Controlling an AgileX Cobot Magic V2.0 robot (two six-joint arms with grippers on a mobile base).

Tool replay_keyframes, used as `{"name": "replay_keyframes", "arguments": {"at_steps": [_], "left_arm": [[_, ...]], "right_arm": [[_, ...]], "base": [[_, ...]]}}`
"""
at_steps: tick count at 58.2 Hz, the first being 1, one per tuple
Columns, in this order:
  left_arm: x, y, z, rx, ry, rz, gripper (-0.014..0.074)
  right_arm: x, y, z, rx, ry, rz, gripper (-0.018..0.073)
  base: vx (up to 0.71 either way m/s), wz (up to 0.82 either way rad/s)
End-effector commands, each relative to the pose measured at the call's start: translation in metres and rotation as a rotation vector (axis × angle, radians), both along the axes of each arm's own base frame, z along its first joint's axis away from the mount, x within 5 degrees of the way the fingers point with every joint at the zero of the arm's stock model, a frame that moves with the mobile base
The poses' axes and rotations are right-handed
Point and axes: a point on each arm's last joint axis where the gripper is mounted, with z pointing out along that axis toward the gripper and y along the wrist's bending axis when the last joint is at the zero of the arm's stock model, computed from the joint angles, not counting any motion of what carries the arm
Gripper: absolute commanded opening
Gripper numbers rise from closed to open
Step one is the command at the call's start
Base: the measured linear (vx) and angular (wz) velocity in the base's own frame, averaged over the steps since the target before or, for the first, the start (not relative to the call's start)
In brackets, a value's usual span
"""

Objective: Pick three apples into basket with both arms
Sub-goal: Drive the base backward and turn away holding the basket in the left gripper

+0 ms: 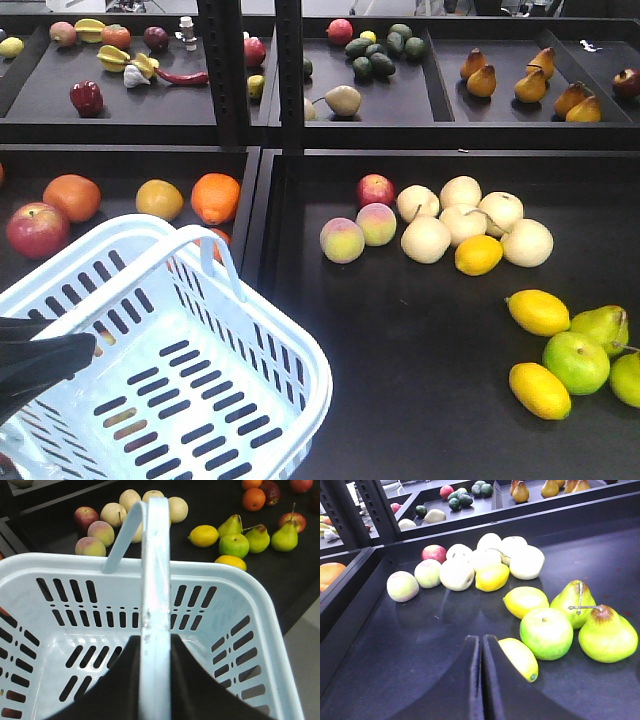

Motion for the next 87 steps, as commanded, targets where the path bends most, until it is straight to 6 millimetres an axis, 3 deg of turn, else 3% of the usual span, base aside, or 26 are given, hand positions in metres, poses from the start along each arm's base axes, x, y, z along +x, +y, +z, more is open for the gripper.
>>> {"name": "replay_keyframes", "arguments": {"at_steps": [1,44,87], "left_arm": [[0.0019,-0.0007,0.0157,-0.082,-0.073,0.026,-0.0006],[0.0019,-0.0007,0.0157,-0.082,-0.073,0.026,-0.0006],[0.0018,-0.0007,0.0156,-0.081,-0.072,0.026,-0.0006]], "right_arm": [[0.001,0.0011,0.0031,-0.005,-0.072,0.012,-0.0005],[0.001,0.0011,0.0031,-0.005,-0.072,0.012,-0.0005],[0.001,0.0011,0.0031,-0.005,-0.072,0.012,-0.0005]], "base": [[-0.01,0.03],[-0.04,0.15],[-0.12,0.46]]}}
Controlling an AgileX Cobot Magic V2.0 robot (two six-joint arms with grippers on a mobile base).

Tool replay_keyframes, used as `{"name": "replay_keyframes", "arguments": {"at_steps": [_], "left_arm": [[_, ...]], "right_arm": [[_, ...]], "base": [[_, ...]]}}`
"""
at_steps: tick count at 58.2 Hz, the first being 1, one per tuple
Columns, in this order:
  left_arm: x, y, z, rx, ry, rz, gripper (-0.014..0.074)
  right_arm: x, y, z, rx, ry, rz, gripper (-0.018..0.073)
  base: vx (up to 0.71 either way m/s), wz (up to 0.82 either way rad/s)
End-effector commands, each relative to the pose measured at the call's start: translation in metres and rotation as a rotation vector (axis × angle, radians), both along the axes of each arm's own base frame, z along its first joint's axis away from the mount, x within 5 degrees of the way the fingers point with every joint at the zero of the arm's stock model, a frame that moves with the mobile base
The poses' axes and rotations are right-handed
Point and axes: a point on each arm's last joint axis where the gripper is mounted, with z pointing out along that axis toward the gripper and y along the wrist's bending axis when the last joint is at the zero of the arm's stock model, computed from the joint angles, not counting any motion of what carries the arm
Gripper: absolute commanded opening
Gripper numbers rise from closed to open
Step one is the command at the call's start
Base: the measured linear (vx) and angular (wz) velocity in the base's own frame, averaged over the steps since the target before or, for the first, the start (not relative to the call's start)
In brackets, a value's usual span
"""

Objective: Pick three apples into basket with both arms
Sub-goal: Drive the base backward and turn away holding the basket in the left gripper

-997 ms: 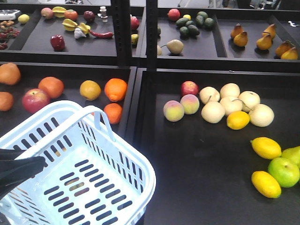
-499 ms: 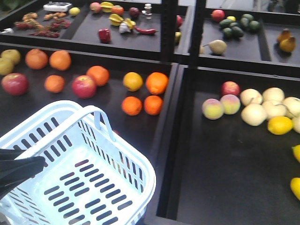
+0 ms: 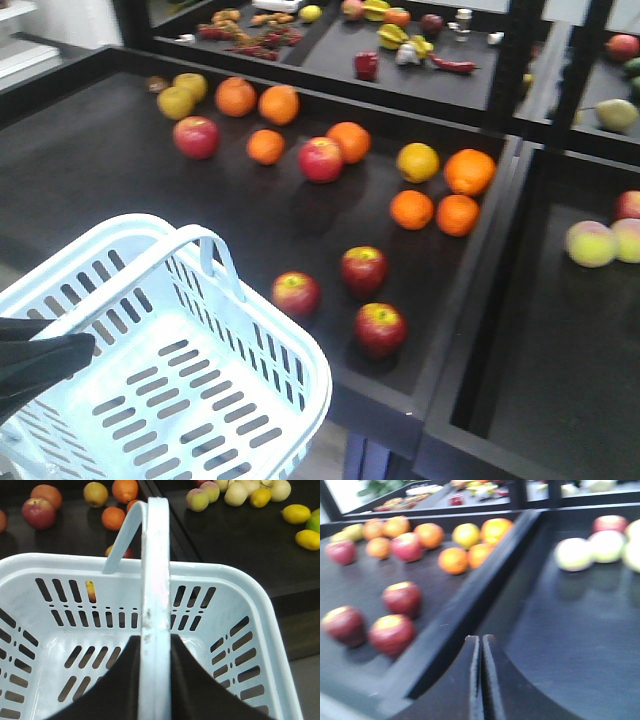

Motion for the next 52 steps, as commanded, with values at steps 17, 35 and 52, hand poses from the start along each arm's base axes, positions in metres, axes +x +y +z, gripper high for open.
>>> {"name": "replay_keyframes", "arguments": {"at_steps": [17,35,52], "left_arm": [[0.0019,-0.0006,0.0156,-0.08,-0.073,0.026,-0.0006],[0.0019,-0.0006,0.0156,-0.08,-0.073,0.026,-0.0006],[0.0019,-0.0006,0.0156,-0.08,-0.073,0.026,-0.0006]], "right_arm": [[0.001,0.0011,0.0031,-0.005,-0.072,0.012,-0.0005],[0.001,0.0011,0.0031,-0.005,-0.072,0.012,-0.0005],[0.001,0.0011,0.0031,-0.005,-0.072,0.012,-0.0005]], "base": [[-0.14,0.52],[-0.14,0.54],[-0.14,0.55]]}}
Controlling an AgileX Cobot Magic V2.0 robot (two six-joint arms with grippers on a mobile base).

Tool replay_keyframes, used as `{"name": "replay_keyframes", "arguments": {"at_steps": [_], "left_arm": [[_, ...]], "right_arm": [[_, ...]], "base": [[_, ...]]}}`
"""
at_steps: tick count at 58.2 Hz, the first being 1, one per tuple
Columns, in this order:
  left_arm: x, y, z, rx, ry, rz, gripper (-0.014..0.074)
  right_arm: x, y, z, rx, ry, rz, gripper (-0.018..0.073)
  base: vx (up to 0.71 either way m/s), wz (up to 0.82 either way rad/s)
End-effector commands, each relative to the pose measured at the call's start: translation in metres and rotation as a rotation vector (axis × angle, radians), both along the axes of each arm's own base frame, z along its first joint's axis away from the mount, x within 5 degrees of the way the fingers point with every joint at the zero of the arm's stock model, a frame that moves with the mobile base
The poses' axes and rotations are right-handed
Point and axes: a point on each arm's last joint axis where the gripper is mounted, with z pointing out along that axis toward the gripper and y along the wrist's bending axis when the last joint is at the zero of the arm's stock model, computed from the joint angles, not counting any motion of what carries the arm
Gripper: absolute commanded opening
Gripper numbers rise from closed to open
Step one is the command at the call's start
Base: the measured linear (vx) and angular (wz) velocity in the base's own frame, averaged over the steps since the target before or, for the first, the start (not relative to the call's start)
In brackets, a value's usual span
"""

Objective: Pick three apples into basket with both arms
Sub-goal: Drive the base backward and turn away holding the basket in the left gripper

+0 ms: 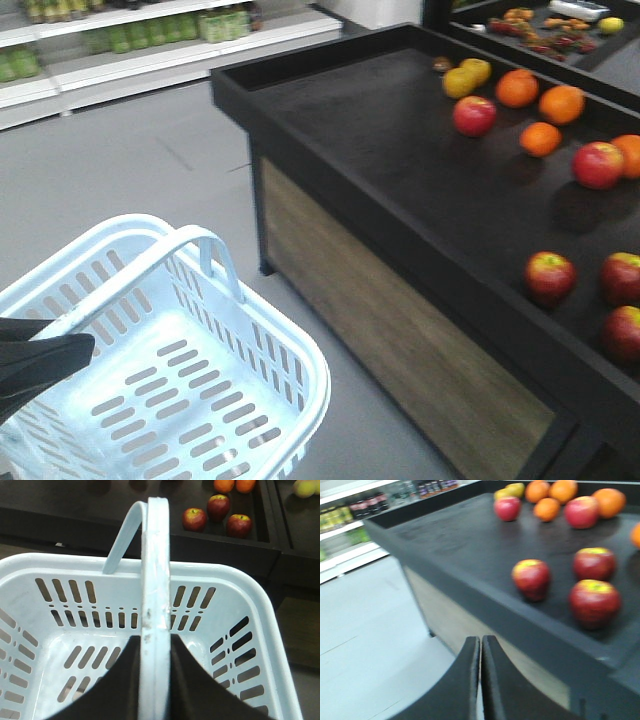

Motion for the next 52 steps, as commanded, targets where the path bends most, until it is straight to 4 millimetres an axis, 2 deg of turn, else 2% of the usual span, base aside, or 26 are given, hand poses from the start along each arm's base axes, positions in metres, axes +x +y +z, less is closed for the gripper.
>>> {"name": "replay_keyframes", "arguments": {"at_steps": [1,52], "left_arm": [[0.0022,-0.0007,0.0156,-0.08,-0.074,0.027,-0.0006],[0.0022,-0.0007,0.0156,-0.08,-0.074,0.027,-0.0006]], "right_arm": [[0.001,0.0011,0.0031,-0.005,-0.072,0.012,-0.0005],[0.001,0.0011,0.0031,-0.005,-0.072,0.012,-0.0005]], "base": [[-0.14,0.53],[-0.1,0.42]]}}
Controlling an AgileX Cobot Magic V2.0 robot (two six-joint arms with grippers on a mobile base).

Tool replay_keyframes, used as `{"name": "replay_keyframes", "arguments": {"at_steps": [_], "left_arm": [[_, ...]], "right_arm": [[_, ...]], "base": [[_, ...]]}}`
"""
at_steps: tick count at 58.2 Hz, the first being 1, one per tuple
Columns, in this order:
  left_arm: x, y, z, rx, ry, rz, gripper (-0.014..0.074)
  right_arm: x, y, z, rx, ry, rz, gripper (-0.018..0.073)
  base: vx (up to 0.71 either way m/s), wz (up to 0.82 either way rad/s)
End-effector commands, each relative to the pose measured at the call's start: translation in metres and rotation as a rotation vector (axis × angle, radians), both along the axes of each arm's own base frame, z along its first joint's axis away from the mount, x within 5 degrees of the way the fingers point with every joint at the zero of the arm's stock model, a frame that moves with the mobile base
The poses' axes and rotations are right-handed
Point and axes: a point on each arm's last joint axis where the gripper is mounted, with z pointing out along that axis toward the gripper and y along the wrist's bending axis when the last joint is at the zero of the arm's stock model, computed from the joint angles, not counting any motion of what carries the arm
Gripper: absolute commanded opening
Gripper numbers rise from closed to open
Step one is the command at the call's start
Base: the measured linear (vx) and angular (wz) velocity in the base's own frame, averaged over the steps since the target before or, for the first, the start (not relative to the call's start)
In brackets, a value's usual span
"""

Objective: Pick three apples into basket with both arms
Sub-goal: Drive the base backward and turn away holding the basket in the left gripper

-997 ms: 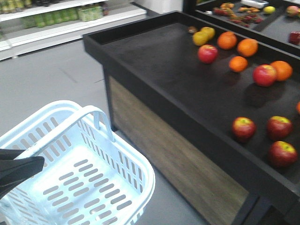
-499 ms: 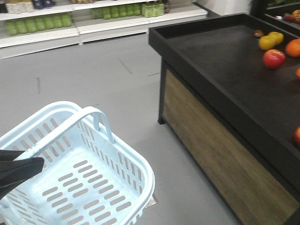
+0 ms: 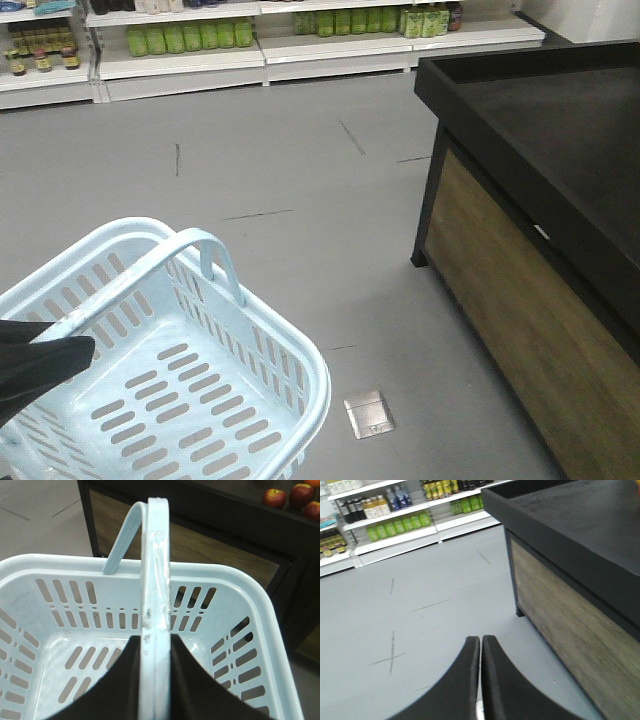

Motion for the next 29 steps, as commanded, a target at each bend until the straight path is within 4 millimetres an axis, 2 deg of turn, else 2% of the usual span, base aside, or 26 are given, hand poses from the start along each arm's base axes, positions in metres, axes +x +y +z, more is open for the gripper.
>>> {"name": "replay_keyframes", "arguments": {"at_steps": [1,29], "left_arm": [[0.0025,-0.0006,0.016,-0.082,-0.079,0.03,-0.0006],[0.0025,-0.0006,0.016,-0.082,-0.079,0.03,-0.0006]], "right_arm": [[0.001,0.0011,0.0031,-0.005,-0.072,0.012,-0.0005],[0.001,0.0011,0.0031,-0.005,-0.072,0.012,-0.0005]], "base": [[-0.03,0.35],[0.05,0.42]]}}
